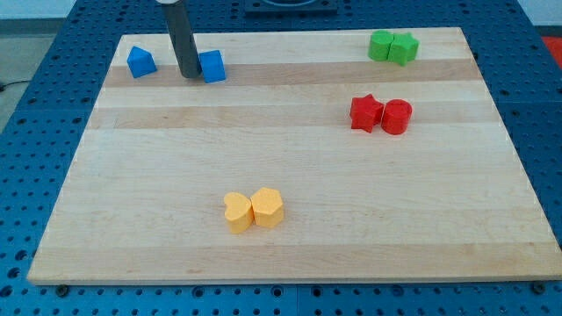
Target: Point your arm to the bottom left corner
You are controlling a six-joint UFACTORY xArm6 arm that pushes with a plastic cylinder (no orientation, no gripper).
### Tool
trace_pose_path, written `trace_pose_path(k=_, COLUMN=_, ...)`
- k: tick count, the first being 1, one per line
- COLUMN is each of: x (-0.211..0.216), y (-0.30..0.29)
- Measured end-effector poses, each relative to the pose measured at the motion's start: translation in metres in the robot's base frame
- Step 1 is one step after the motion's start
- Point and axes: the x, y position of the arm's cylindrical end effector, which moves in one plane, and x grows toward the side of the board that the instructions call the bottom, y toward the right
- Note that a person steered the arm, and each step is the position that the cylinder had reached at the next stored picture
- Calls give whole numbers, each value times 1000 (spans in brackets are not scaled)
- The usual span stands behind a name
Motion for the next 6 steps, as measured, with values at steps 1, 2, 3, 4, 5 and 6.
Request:
trace_pose_path(k=1, x=34, y=-35)
trace_pose_path(k=2, x=81, y=-37)
trace_pose_path(k=3, x=138, y=-36)
trace_pose_path(k=4, x=198, y=-39)
trace_pose_path(k=5, x=252, y=-50)
trace_pose_path(k=6, x=289, y=-71)
